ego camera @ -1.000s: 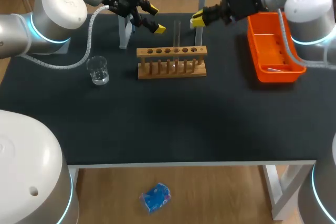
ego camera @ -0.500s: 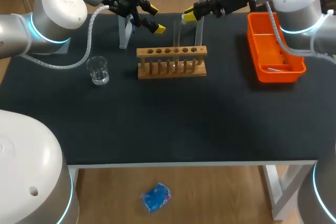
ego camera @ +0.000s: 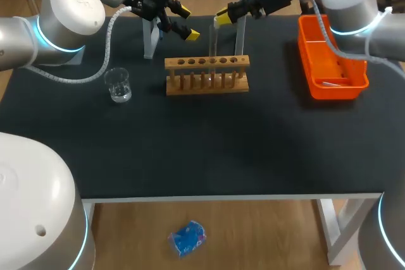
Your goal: Invert the test tube, pick up the pipette, mount the tip to pipette, aspirate from beaker and dispense into the tube, eject the tip, return the pipette, and cap with the stopper.
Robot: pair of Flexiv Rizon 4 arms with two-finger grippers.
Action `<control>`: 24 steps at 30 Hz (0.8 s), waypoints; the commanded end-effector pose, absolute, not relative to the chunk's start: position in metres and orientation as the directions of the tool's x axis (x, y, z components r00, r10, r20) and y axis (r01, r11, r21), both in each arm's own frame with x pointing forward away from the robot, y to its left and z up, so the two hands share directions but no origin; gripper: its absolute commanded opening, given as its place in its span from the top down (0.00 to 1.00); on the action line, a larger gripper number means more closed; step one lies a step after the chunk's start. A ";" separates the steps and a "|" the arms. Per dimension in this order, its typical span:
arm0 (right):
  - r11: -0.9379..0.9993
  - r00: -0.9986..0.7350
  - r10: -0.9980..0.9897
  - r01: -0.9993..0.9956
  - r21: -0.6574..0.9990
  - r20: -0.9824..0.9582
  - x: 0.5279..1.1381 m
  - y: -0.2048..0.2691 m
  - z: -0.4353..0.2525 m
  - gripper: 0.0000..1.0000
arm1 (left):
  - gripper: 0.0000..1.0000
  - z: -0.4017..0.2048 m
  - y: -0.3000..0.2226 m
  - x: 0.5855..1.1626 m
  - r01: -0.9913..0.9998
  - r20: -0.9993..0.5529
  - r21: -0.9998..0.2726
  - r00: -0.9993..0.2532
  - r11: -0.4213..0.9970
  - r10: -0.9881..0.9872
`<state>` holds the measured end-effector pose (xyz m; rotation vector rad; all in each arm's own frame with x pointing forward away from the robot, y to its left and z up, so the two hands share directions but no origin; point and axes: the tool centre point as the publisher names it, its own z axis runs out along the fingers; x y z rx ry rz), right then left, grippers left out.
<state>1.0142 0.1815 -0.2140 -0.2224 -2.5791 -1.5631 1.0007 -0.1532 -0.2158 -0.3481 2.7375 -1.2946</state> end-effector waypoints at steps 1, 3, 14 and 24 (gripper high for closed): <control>0.460 -0.982 0.054 0.186 0.868 0.182 1.020 0.183 -0.215 1.00 | 0.00 -0.215 -0.153 1.002 -0.167 0.016 -0.769 -0.970 0.617 -0.243; 0.461 -0.982 0.053 0.186 0.868 0.182 1.021 0.183 -0.216 1.00 | 0.00 -0.215 -0.153 1.002 -0.167 0.016 -0.769 -0.970 0.617 -0.243; 0.469 -0.980 0.047 0.192 0.862 0.193 1.024 0.187 -0.221 1.00 | 0.00 -0.215 -0.153 1.002 -0.167 0.016 -0.769 -0.970 0.617 -0.243; 0.472 -0.982 0.042 0.180 0.863 0.182 1.024 0.188 -0.215 1.00 | 0.00 -0.215 -0.153 1.002 -0.167 0.016 -0.769 -0.970 0.617 -0.243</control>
